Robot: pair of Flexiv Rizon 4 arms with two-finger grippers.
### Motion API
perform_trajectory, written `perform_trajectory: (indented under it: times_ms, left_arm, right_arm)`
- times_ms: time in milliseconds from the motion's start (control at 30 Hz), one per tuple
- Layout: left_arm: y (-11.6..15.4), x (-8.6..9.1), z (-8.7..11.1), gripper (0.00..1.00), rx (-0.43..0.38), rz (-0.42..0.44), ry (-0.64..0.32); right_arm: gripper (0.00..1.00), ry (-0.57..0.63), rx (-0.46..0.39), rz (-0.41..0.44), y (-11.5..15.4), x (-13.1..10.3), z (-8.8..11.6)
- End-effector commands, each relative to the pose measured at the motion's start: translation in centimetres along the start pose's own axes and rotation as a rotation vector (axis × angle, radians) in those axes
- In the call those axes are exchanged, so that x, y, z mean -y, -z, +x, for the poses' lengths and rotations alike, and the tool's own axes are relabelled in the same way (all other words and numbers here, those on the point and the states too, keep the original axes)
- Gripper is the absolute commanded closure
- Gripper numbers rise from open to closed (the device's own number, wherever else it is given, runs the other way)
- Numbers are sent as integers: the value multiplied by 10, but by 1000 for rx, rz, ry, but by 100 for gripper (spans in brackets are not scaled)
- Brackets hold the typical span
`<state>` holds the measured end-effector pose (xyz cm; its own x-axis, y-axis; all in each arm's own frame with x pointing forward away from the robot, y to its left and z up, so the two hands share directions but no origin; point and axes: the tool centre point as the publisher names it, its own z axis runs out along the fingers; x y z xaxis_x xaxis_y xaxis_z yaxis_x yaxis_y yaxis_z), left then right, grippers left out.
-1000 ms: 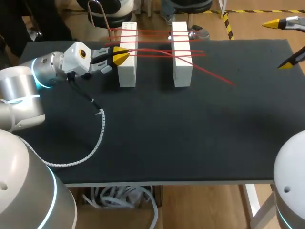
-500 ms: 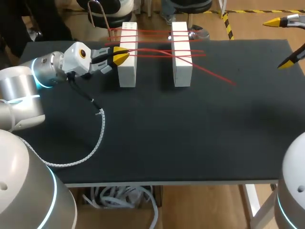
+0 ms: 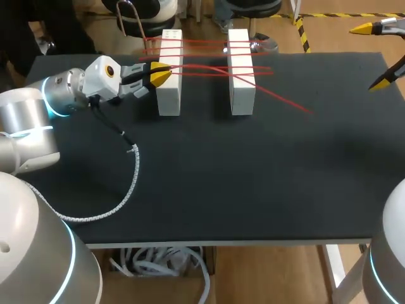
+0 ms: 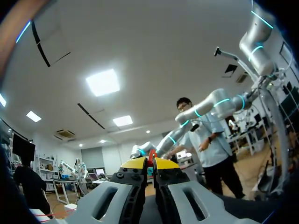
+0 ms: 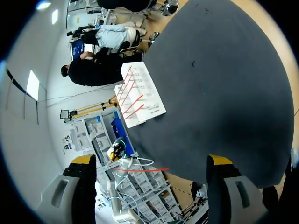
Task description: Grab the tape and strap the tape.
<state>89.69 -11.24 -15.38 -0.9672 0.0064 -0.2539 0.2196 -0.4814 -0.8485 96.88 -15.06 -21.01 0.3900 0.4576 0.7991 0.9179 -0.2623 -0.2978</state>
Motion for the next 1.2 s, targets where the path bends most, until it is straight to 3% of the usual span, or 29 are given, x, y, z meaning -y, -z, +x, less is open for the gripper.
perform_trajectory:
  times_ms: [33,100,400,767,1200]
  left_arm:
    - [0,0,0,100,1,0,0]
    - [0,0,0,100,1,0,0]
    - [0,0,0,100,1,0,0]
    - [0,0,0,100,1,0,0]
    - [0,0,0,100,1,0,0]
  right_arm:
    - [0,2,4,1,0,0,1]
    - [0,2,4,1,0,0,1]
    - [0,-115,-178,-13,6,20,-9]
    - [0,-127,-319,-156,14,47,-21]
    - [0,-182,-435,-262,18,82,-28]
